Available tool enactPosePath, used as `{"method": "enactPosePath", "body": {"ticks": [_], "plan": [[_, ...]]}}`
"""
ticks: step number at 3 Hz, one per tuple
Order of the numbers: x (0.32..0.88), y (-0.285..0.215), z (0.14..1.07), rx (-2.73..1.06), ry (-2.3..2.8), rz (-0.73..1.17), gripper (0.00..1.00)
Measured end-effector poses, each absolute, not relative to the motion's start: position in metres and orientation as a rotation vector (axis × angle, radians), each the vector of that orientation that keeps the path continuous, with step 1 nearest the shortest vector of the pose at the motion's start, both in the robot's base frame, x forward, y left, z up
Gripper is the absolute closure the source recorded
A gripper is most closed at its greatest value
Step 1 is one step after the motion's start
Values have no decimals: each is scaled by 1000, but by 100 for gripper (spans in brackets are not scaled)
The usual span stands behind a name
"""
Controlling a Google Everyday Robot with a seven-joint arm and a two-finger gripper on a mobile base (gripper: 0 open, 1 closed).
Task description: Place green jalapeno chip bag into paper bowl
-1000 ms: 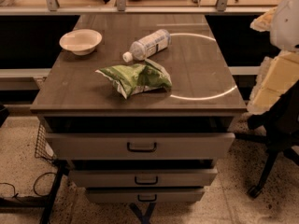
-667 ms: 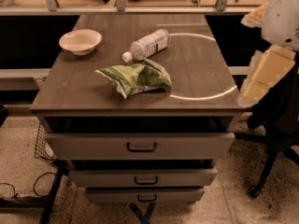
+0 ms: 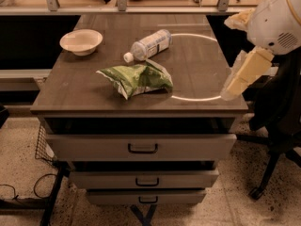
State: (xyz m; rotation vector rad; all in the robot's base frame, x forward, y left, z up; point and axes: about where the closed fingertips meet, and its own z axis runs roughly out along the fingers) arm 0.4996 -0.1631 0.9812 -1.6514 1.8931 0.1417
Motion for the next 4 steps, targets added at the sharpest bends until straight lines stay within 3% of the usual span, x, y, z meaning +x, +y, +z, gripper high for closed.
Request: {"method": "enactPosePath", "body": {"ticks": [4], "plan": [[534, -135, 966, -1603, 1711, 242, 0]]}}
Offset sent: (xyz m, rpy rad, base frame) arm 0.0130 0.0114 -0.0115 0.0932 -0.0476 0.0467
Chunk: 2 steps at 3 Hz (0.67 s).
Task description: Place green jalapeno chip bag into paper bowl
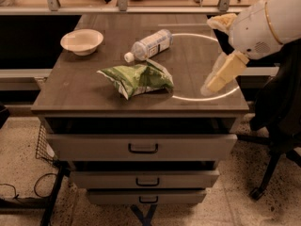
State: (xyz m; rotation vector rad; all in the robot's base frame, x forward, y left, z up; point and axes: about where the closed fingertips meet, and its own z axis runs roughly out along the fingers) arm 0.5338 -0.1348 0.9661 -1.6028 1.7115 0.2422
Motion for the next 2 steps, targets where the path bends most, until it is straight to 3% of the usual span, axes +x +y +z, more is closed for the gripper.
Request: {"method": "enactPosePath", "body": {"ticks": [2], "plan": [[607, -78, 938, -1625, 1605, 404, 0]]}}
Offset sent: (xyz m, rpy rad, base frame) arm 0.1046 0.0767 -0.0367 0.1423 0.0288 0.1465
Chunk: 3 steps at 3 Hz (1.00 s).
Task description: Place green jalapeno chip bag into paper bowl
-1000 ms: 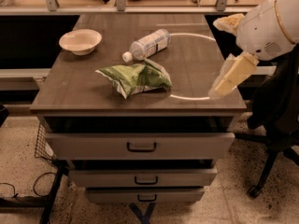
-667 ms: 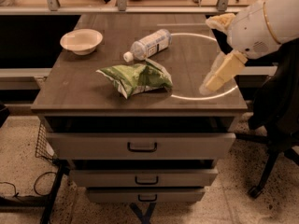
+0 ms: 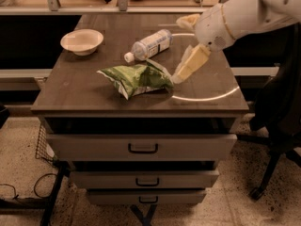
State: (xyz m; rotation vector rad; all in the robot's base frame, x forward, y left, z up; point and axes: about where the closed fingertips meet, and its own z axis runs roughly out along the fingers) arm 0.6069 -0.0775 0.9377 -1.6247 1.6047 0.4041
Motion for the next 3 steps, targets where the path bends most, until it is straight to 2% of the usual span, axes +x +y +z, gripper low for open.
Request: {"method": "enactPosePath", "body": {"ticks": [3], "plan": [[627, -44, 864, -1654, 1609, 695, 0]]}}
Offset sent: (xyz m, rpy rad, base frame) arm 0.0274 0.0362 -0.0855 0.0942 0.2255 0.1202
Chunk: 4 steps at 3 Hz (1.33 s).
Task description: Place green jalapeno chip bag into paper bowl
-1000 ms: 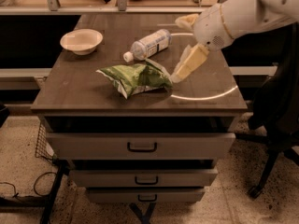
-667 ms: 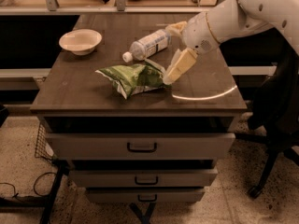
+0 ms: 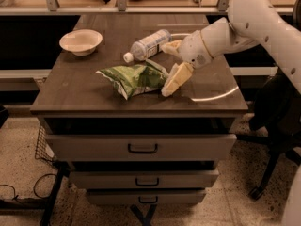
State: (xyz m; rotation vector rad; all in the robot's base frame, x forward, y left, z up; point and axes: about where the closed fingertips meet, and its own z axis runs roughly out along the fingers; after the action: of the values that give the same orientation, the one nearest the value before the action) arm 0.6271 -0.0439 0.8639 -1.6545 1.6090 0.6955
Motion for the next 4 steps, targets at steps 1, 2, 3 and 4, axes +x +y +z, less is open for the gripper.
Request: {"method": "enactPosePath", "body": {"ticks": [1, 2, 3, 4], "plan": [[618, -40, 852, -1642, 1591, 745, 16], [609, -29, 845, -1639, 1551, 782, 41], [608, -26, 844, -1643, 1547, 788, 63], [608, -23, 842, -1646, 1545, 792, 88]]}}
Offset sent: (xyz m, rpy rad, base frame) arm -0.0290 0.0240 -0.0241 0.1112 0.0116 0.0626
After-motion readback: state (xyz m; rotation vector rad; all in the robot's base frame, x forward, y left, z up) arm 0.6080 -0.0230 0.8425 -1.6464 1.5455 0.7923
